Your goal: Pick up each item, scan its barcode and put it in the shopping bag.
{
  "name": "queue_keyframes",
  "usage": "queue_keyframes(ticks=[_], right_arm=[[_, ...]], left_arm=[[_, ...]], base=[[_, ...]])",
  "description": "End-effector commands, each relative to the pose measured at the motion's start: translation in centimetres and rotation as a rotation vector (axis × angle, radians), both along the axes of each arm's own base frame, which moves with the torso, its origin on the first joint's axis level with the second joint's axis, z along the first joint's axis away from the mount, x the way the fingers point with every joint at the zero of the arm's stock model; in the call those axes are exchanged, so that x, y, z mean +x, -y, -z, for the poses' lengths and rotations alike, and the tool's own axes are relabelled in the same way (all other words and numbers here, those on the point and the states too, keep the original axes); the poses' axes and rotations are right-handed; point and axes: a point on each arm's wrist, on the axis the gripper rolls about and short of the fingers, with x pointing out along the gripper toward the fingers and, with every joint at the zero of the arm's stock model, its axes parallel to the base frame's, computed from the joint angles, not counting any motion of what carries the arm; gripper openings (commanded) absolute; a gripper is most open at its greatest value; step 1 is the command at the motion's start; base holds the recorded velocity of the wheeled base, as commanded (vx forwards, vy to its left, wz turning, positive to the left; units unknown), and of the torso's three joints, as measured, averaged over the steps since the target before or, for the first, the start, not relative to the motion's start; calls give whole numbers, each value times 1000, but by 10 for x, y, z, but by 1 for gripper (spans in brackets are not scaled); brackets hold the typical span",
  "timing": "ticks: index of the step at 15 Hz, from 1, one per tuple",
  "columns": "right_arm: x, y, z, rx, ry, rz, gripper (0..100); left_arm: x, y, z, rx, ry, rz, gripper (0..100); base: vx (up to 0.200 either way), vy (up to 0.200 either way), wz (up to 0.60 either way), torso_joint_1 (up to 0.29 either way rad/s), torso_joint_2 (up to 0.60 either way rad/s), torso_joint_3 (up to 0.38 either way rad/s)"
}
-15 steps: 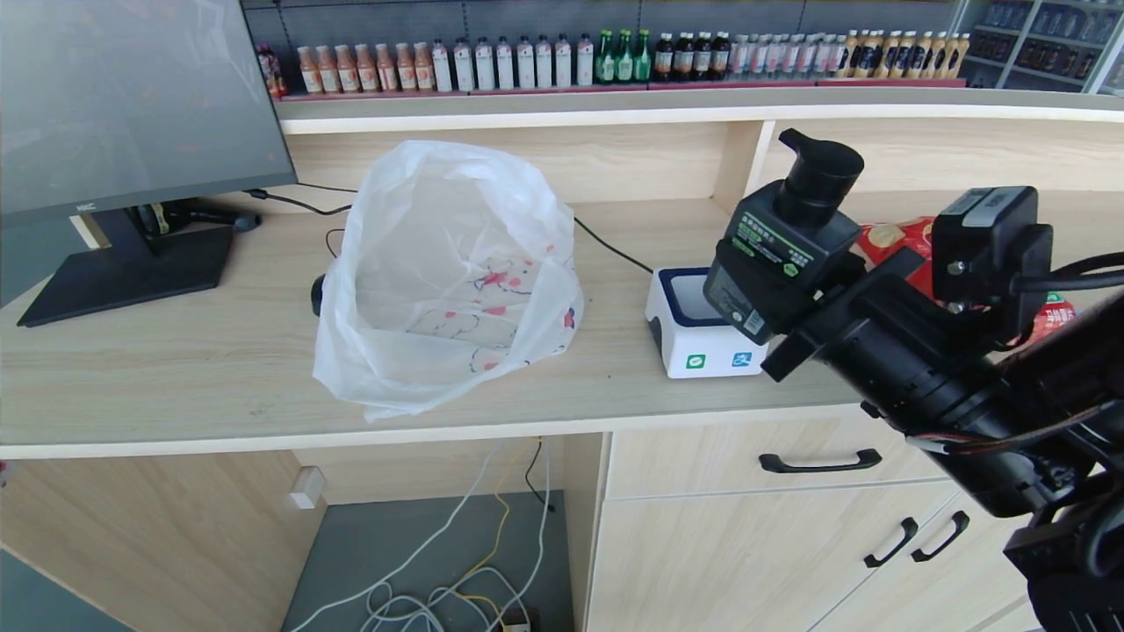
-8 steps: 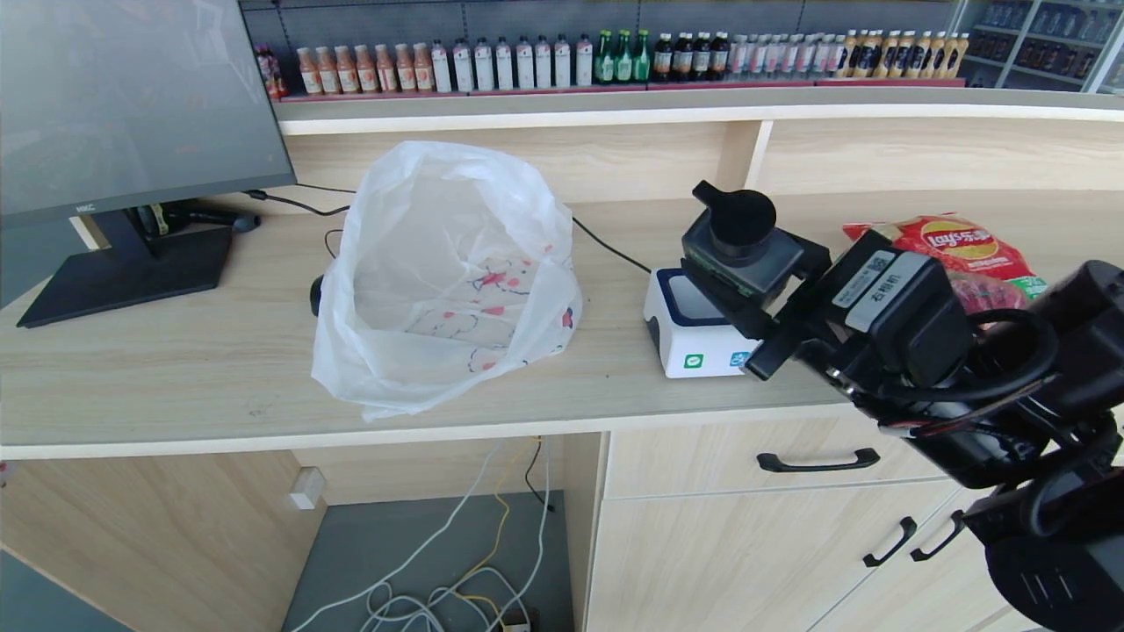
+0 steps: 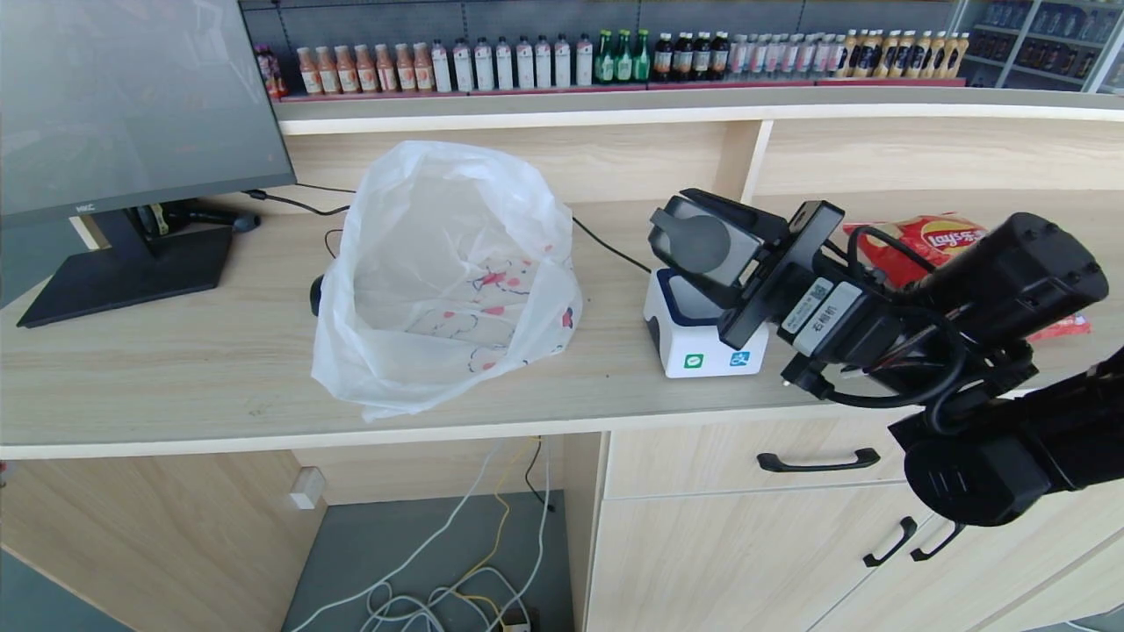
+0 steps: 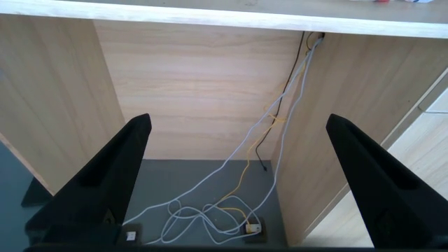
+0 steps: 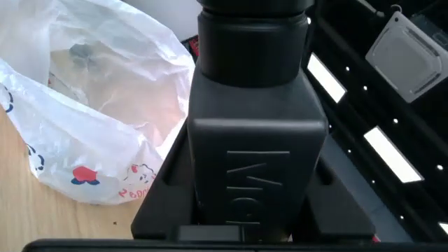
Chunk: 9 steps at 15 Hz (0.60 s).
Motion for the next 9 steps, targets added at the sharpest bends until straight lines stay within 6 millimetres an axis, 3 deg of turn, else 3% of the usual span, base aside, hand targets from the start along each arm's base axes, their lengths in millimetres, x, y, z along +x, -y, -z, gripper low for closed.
queue_keyframes(ticks=[1,5,9], right_arm=[[21,1,18,-45,-6,4,0],[36,21,26,-91,16,36,0],[42,24,38,-127,16,32,0]], left_arm=[[0,0,0,0,0,0,100],[0,0,0,0,0,0,100],[0,0,0,0,0,0,100]], base=[[0,0,0,0,0,0],[0,0,0,0,0,0],[0,0,0,0,0,0]])
